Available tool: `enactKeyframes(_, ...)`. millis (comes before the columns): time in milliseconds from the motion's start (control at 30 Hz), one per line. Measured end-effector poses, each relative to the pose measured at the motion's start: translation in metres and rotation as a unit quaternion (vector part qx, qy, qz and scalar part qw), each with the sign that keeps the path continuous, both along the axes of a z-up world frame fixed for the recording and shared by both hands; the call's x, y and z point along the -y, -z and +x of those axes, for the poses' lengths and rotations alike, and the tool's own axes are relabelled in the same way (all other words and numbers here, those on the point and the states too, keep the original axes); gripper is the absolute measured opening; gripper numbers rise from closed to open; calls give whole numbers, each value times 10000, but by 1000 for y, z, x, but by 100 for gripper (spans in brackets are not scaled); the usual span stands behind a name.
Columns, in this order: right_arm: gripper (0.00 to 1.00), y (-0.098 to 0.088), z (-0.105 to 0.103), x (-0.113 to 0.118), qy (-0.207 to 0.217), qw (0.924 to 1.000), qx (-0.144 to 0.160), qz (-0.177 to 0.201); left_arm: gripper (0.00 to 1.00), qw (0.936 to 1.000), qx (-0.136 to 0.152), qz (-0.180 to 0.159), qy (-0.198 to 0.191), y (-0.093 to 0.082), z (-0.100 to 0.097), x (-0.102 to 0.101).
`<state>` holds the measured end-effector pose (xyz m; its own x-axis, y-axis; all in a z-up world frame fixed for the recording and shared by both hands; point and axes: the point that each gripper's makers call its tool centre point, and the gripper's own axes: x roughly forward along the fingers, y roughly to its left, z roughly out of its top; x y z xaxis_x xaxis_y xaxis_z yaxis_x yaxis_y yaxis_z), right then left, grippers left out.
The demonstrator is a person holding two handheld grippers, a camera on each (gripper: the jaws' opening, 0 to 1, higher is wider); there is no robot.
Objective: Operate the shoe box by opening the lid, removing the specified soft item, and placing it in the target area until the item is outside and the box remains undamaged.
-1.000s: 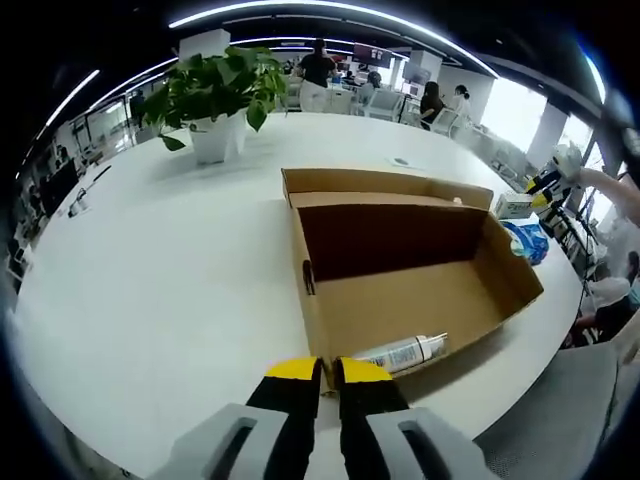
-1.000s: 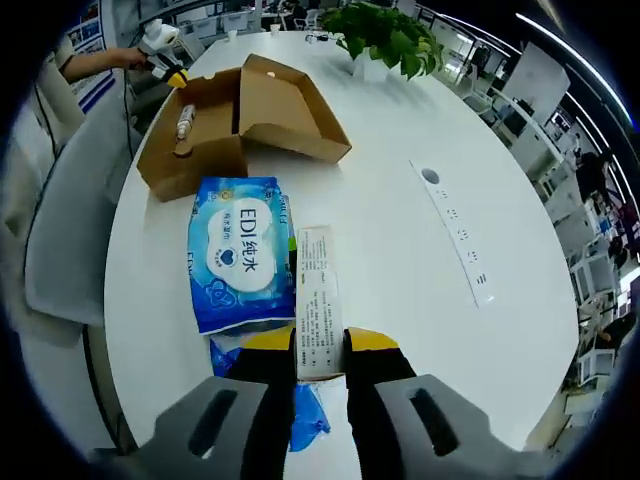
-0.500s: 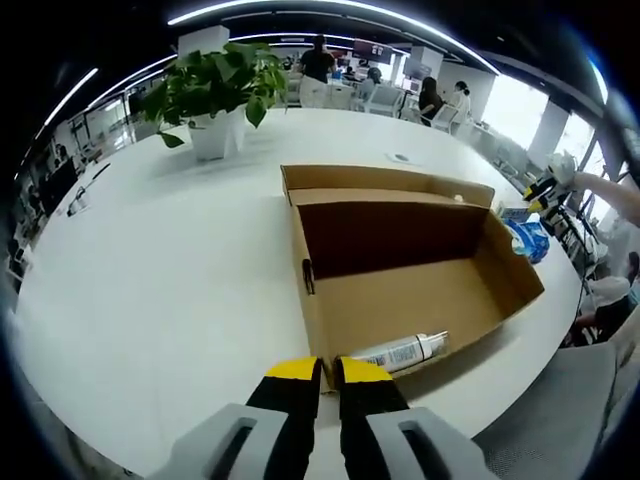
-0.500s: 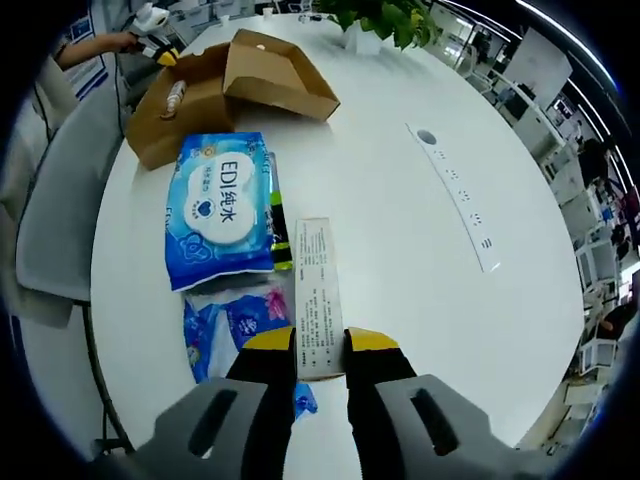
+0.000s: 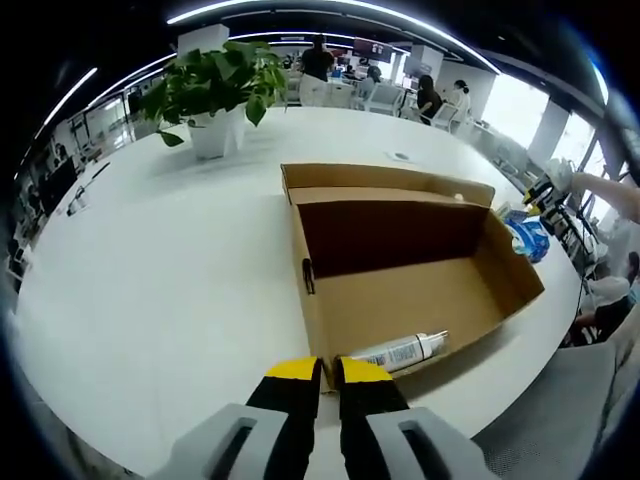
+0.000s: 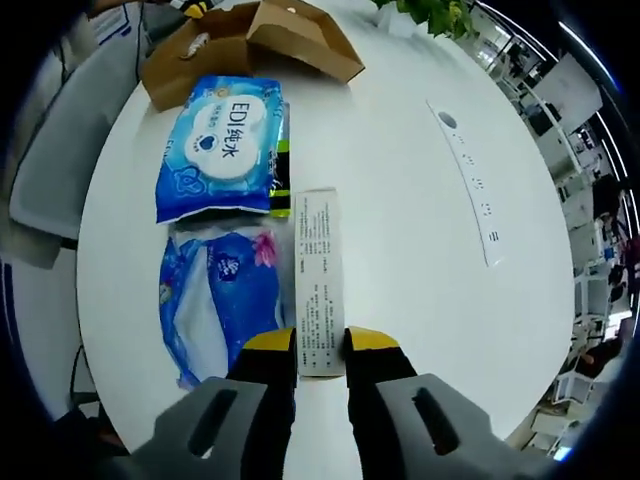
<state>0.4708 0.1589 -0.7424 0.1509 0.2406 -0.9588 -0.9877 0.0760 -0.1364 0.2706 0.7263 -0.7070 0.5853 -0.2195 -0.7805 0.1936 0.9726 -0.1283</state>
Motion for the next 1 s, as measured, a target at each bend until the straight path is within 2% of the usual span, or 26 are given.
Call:
enactKeyframes(167, 16, 6, -2, 10, -164, 9997, -10, -190, 6, 10000, 5, -6, -1, 0, 0, 0)
enactKeyframes(433, 16, 4, 4, 8, -320, 9992, 64, -227, 6, 10000, -8, -11, 9, 0, 1, 0)
enactKeyframes(733, 16, 5, 8, 7, -329, 9990, 74, -282, 6, 10000, -3, -19, 34, 0, 1, 0)
enactKeyframes(1000, 17, 1, 15, 5, -283, 9990, 231, -254, 6, 9999, -11, 26, 106, 0, 2, 0)
